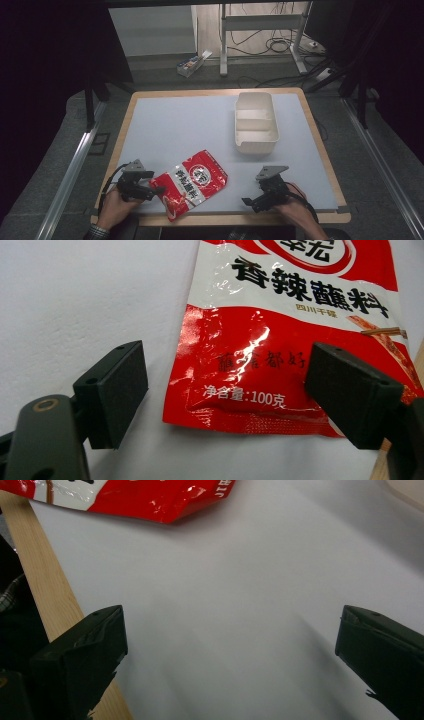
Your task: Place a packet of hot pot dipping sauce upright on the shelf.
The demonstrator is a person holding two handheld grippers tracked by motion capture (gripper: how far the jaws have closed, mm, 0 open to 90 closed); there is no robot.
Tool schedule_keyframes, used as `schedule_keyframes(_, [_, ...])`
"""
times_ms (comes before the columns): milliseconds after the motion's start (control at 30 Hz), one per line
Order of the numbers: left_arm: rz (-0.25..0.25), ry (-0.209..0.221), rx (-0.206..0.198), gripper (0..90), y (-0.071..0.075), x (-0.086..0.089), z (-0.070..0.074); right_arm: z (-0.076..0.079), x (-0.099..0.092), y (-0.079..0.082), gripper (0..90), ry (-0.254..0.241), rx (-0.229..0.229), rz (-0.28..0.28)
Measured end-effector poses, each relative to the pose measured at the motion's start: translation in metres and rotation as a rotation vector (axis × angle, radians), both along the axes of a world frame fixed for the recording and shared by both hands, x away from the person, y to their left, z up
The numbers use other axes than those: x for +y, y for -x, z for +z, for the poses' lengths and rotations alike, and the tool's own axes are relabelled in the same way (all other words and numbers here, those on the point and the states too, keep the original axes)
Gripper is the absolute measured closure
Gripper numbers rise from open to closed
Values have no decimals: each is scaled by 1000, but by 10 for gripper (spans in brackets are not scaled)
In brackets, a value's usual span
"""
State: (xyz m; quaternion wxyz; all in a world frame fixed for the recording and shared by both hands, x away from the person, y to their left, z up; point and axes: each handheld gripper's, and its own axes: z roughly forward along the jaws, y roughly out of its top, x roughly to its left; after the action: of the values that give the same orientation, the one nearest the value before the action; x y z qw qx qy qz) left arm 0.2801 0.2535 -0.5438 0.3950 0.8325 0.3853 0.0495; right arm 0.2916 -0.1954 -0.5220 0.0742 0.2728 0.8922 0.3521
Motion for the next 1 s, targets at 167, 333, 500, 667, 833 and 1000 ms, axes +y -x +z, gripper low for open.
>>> schedule_keyframes(167, [-7,-2,-10,228,2,-1,0,-3,17,-5,3,-4,15,39])
schedule_keyframes(333, [-8,-7,-7,251,3,-1,1,-8,40,-13,3,-12,43,88])
schedule_keyframes(500, [1,-7,6,253,3,-1,1,-10,57,-18,3,-30,50,117])
schedule_keyframes(667, [5,-10,9,254,3,-1,1,-12,73,-25,6,-50,59,139])
schedule_keyframes(833, [3,-10,8,255,3,-1,1,-10,90,-31,24,-74,107,134])
schedule_keyframes(1000, [2,-9,7,254,3,-1,1,-8,109,-40,57,-62,149,121])
